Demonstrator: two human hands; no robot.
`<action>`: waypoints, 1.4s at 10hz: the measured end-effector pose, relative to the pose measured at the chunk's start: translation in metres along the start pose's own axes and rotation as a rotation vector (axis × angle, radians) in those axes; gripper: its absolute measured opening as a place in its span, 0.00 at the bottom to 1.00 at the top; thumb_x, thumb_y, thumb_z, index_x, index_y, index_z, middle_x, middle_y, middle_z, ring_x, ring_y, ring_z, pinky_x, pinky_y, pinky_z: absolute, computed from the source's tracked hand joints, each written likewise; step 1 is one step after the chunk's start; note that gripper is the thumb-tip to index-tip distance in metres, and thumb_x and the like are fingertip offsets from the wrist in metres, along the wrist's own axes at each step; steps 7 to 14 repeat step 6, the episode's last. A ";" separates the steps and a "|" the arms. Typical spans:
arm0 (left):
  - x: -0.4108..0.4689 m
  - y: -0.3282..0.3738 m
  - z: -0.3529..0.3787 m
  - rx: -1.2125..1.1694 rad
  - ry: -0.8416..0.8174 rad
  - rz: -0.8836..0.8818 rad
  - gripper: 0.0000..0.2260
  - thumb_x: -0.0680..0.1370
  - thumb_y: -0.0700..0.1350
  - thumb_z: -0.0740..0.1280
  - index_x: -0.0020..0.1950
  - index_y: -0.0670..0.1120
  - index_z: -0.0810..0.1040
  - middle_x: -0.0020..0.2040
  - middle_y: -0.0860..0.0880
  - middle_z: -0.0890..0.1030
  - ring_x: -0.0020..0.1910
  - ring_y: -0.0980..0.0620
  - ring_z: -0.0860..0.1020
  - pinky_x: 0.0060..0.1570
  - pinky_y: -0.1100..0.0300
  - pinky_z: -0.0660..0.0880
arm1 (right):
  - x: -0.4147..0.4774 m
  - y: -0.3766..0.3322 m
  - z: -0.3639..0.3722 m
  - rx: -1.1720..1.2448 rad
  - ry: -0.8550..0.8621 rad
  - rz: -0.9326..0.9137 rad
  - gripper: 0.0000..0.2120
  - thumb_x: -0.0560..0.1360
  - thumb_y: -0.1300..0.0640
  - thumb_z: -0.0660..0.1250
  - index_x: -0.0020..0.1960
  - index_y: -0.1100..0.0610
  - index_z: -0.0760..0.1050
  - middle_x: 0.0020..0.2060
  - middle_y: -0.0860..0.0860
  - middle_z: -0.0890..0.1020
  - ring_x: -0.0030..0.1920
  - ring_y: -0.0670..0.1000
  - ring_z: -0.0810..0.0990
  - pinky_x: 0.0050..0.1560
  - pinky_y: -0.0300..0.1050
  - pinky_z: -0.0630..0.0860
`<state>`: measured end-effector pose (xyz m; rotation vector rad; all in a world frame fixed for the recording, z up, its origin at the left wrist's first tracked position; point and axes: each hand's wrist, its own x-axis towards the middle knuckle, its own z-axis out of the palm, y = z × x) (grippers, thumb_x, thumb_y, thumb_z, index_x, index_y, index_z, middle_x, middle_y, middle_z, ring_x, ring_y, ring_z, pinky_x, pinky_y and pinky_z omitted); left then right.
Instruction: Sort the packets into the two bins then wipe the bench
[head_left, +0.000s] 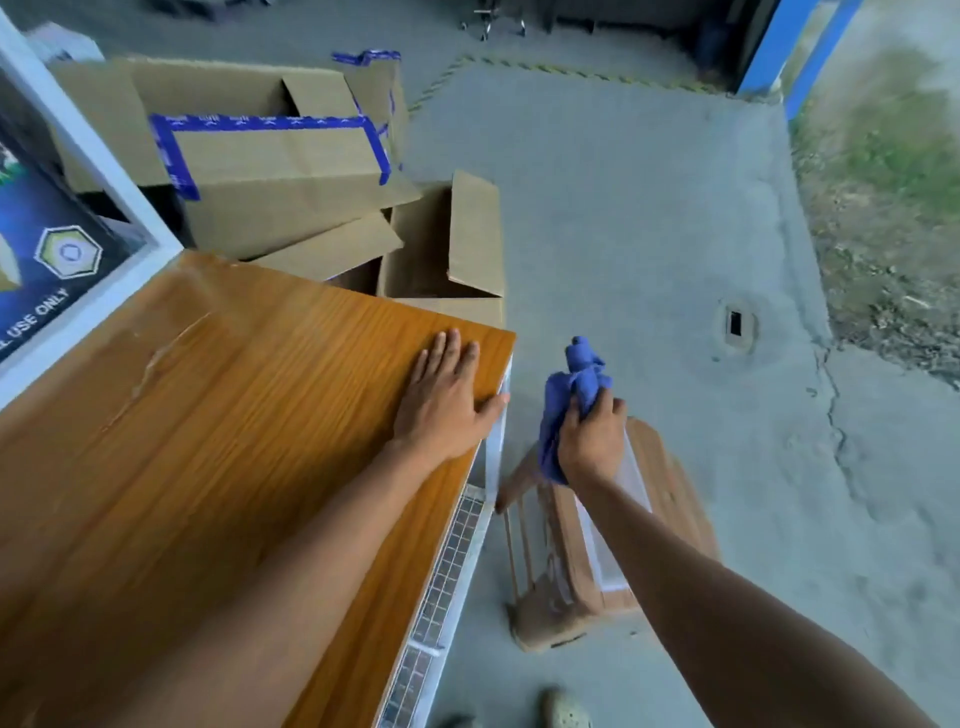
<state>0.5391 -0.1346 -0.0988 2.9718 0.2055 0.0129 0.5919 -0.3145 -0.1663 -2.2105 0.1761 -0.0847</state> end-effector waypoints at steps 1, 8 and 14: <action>0.010 0.000 0.009 0.045 0.021 -0.024 0.36 0.77 0.67 0.51 0.79 0.50 0.48 0.79 0.47 0.46 0.78 0.49 0.44 0.76 0.51 0.44 | 0.025 0.063 -0.008 -0.224 -0.139 0.060 0.17 0.76 0.54 0.64 0.61 0.62 0.72 0.53 0.63 0.77 0.53 0.65 0.76 0.47 0.49 0.66; -0.004 0.017 -0.002 -0.040 0.025 -0.176 0.36 0.75 0.69 0.54 0.78 0.50 0.54 0.79 0.49 0.51 0.78 0.50 0.47 0.75 0.48 0.49 | -0.007 0.094 -0.020 -0.195 -0.438 -0.170 0.17 0.75 0.52 0.64 0.61 0.59 0.75 0.60 0.57 0.78 0.61 0.60 0.74 0.57 0.51 0.72; -0.004 0.017 -0.002 -0.040 0.025 -0.176 0.36 0.75 0.69 0.54 0.78 0.50 0.54 0.79 0.49 0.51 0.78 0.50 0.47 0.75 0.48 0.49 | -0.007 0.094 -0.020 -0.195 -0.438 -0.170 0.17 0.75 0.52 0.64 0.61 0.59 0.75 0.60 0.57 0.78 0.61 0.60 0.74 0.57 0.51 0.72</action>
